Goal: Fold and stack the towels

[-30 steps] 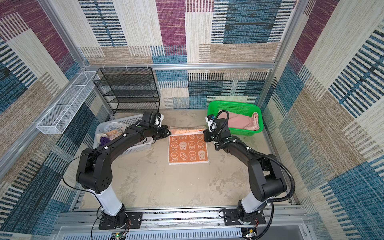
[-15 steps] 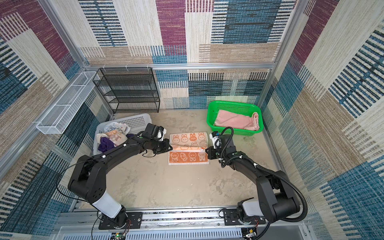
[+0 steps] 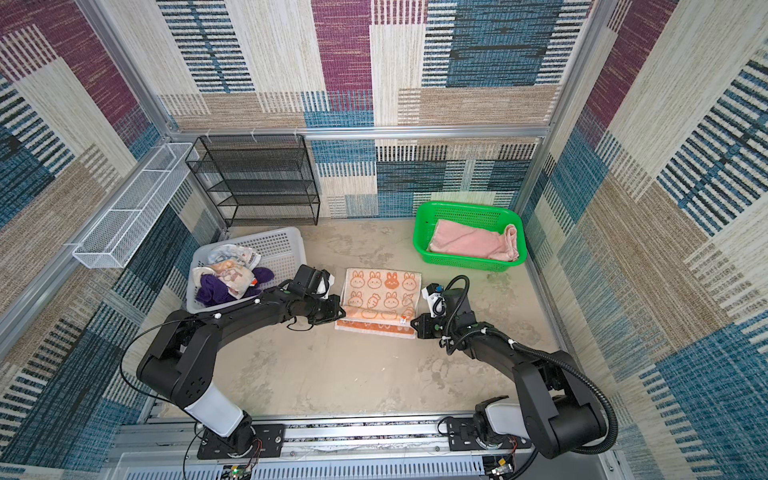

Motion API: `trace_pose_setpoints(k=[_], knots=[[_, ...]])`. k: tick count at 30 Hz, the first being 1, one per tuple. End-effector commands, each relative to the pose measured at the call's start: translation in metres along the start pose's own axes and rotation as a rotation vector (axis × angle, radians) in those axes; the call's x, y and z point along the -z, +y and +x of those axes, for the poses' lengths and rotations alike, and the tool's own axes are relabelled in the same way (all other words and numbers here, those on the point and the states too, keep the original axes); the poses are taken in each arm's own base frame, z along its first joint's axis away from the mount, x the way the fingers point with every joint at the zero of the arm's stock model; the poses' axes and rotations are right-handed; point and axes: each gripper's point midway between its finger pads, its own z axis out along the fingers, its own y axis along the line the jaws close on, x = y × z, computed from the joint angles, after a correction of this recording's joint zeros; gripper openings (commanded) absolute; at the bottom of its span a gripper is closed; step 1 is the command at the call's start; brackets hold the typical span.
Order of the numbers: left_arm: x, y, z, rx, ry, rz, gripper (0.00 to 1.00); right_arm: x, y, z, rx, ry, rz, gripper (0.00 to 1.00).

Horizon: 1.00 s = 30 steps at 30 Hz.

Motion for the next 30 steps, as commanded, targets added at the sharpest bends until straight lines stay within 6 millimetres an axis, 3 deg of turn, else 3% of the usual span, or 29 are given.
trace_pose_setpoints(k=[1, 4, 8, 13, 18, 23, 26, 30], knots=[[-0.003, 0.027, -0.002, 0.029, -0.048, -0.121, 0.0, -0.002, -0.021, 0.009, -0.064, 0.013, 0.091, 0.0], [-0.008, 0.028, 0.001, 0.03, -0.045, -0.12, 0.0, -0.007, -0.024, 0.019, -0.079, 0.045, 0.096, 0.0], [-0.01, 0.029, 0.005, 0.027, -0.048, -0.125, 0.16, -0.009, -0.026, 0.026, -0.089, 0.07, 0.099, 0.05], [-0.006, 0.028, 0.006, 0.016, -0.059, -0.13, 0.35, -0.007, -0.025, 0.03, -0.083, 0.079, 0.103, 0.2], [0.006, 0.023, 0.002, -0.012, -0.095, -0.125, 0.63, 0.003, -0.025, 0.024, -0.061, 0.058, 0.138, 0.48], [0.029, 0.004, -0.019, -0.079, -0.164, -0.105, 0.86, 0.029, -0.024, -0.014, -0.016, -0.095, 0.236, 0.73], [0.038, -0.007, -0.038, -0.122, -0.211, -0.112, 0.98, 0.044, -0.025, -0.046, 0.003, -0.201, 0.303, 0.76], [0.042, -0.014, -0.068, -0.175, -0.26, -0.162, 1.0, 0.05, -0.026, -0.085, 0.016, -0.298, 0.348, 0.73]])
